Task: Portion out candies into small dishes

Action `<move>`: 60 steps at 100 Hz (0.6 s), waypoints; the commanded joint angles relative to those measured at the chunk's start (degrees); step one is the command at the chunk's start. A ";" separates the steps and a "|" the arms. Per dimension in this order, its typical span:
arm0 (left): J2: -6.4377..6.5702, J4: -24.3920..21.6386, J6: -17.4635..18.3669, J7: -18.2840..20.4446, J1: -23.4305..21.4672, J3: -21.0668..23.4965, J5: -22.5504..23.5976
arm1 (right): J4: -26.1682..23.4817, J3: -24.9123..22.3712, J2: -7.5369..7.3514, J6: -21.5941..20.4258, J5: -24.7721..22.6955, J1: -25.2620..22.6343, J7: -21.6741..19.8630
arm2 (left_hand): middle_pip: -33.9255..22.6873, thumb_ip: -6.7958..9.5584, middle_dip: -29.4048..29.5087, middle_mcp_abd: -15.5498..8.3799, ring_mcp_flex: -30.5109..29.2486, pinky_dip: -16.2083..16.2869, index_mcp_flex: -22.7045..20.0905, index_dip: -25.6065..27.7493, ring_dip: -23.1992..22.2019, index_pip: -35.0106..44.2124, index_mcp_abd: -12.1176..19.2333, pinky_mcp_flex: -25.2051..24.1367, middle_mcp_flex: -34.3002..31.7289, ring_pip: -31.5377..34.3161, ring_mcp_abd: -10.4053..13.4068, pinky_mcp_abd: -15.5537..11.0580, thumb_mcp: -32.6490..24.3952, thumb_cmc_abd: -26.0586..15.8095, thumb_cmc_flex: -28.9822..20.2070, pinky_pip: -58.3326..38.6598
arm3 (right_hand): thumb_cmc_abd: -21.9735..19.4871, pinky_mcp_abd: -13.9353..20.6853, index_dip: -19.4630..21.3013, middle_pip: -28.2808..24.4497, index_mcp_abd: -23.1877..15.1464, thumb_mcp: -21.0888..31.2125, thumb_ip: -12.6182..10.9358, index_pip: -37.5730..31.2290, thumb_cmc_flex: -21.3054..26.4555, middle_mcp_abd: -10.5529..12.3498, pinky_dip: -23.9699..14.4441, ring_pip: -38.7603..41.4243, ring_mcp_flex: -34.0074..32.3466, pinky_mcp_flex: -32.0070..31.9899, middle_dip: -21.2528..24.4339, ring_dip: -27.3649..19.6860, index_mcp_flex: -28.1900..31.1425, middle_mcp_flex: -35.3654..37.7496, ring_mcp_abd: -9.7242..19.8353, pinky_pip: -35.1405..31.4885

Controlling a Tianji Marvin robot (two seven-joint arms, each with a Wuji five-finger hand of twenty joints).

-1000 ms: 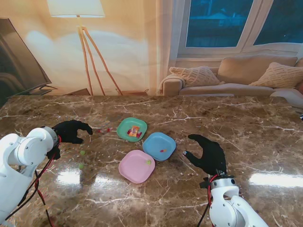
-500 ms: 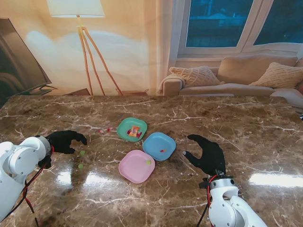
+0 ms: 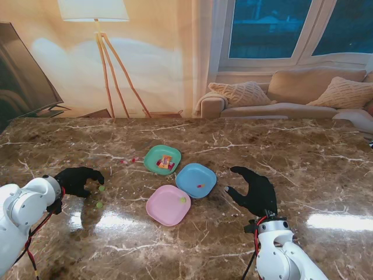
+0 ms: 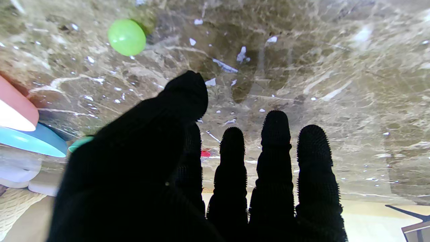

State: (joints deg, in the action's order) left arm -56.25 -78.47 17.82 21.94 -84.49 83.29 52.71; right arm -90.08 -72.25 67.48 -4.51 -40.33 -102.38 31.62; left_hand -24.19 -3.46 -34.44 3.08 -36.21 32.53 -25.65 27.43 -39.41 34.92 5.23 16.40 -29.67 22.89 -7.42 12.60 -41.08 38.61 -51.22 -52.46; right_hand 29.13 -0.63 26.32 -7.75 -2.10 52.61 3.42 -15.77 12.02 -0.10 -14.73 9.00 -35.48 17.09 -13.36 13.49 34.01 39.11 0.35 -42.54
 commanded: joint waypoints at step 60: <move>-1.24 7.28 -0.09 -9.98 1.80 -3.14 -0.10 | 0.67 0.31 0.13 0.05 0.95 -0.38 -1.82 | -3.70 -1.89 -1.57 -1.00 -3.40 -0.47 -5.31 -3.73 0.76 -2.55 -2.38 0.80 -5.87 3.43 -0.07 1.79 0.24 1.75 4.72 -4.23 | -0.54 0.01 0.54 -0.24 -1.63 1.77 -1.05 -0.51 -1.79 0.00 -0.66 0.44 1.04 -0.43 -1.10 0.54 0.71 -0.02 0.43 0.85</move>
State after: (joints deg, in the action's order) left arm -57.17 -72.41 17.99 12.23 -82.74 80.47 52.63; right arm -89.74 -72.00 67.49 -4.61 -39.73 -102.32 30.75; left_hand -26.63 -3.99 -35.12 2.68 -37.73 32.42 -29.53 25.01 -40.05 31.35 3.34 16.66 -33.75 26.63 -6.98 12.90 -40.97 38.83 -48.22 -54.40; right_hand 29.12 -0.72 26.32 -7.75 -2.70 53.11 3.42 -15.85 12.02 -0.12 -14.73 9.09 -35.47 17.09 -13.88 13.49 34.03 39.13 0.34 -42.54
